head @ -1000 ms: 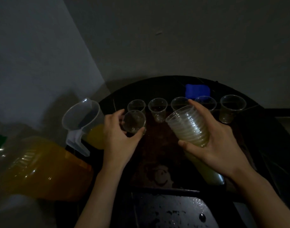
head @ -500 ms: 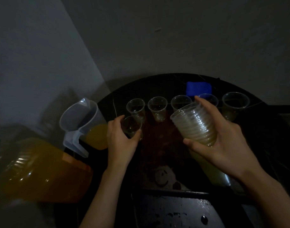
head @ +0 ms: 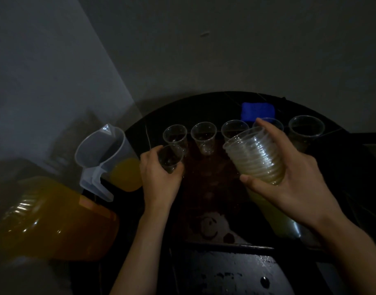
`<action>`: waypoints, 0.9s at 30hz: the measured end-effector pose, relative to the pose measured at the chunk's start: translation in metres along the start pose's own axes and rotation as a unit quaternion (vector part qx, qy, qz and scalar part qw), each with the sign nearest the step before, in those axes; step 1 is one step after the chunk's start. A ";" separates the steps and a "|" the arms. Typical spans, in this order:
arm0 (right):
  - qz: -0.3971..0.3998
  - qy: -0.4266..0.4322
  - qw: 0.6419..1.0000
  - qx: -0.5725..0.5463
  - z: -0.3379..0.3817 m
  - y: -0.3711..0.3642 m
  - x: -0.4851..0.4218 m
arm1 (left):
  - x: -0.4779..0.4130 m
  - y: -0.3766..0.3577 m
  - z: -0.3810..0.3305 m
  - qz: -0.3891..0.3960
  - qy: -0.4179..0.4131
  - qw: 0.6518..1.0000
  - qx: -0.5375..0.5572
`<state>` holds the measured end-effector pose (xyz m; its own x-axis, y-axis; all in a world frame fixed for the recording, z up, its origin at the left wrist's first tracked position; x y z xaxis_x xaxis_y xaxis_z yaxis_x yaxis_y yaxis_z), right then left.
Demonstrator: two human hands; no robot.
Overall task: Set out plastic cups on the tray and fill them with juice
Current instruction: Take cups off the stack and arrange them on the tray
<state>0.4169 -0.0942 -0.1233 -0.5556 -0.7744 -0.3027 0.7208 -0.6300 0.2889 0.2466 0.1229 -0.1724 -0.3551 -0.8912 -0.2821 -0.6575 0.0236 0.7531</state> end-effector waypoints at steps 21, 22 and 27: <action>0.053 -0.011 0.998 -0.005 0.005 -0.025 0.003 | 0.042 0.047 -0.111 0.157 -0.107 0.970 0.152; 0.060 -0.011 0.998 -0.009 0.006 -0.027 0.003 | 0.045 0.040 -0.114 0.194 -0.102 0.964 0.153; 0.096 -0.008 0.995 0.005 0.007 -0.035 0.004 | 0.046 0.028 -0.108 0.233 -0.074 0.960 0.133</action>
<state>0.3870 -0.0757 -0.1286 -0.4146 -0.8814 -0.2261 0.8107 -0.4707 0.3482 0.2835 0.0339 -0.1000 -0.7299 -0.6819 -0.0481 -0.5439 0.5367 0.6451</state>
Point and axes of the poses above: each hand's wrist, its own x-axis away from the middle knuckle, its own y-axis out of the back of the hand, z = x × y, the point moved 9 cm from there along -x, towards the middle knuckle, and after that the axes turned 13 degrees about -x, right-handed, at the moved point
